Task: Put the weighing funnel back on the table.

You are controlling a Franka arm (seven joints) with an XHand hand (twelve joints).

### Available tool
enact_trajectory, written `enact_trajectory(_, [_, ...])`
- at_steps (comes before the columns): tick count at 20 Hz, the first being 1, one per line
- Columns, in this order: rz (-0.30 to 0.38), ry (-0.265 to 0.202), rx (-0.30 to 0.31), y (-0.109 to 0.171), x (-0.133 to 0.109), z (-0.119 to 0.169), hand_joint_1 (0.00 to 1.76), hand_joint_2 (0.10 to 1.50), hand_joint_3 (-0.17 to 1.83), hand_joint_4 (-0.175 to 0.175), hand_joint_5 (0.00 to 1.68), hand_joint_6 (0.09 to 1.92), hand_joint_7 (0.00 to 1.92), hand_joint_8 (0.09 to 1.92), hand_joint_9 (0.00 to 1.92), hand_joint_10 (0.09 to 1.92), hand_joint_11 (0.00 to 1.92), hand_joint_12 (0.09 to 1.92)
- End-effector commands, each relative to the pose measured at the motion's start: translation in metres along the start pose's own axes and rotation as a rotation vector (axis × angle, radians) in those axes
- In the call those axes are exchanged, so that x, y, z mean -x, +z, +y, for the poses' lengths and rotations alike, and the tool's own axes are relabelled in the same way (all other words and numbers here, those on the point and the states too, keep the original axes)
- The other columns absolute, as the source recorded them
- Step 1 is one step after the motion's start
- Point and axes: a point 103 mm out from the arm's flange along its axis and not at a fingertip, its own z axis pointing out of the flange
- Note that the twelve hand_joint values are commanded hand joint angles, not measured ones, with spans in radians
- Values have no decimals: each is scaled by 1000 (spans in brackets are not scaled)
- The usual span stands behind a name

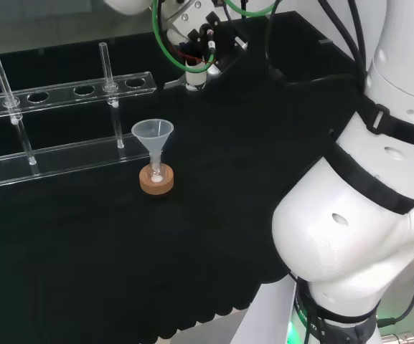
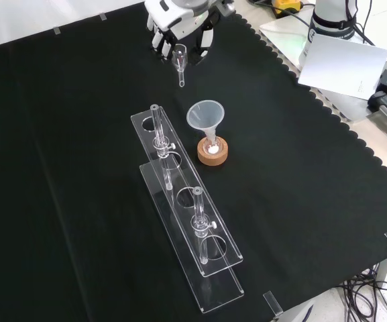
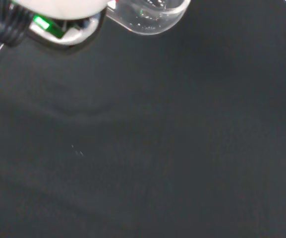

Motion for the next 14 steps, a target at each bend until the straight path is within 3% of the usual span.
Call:
enact_trajectory(1, [163,11,-26,27,12,6,1161,634,572,175,1521,150,979,533,1383,87,1159,778])
enact_trajectory(5, [227,26,-24,30,19,6,1161,634,571,175,1520,151,977,534,1382,87,1157,778])
enact_trajectory(14, [285,43,-30,38,29,10,1160,636,569,175,1519,153,973,536,1380,87,1148,779])
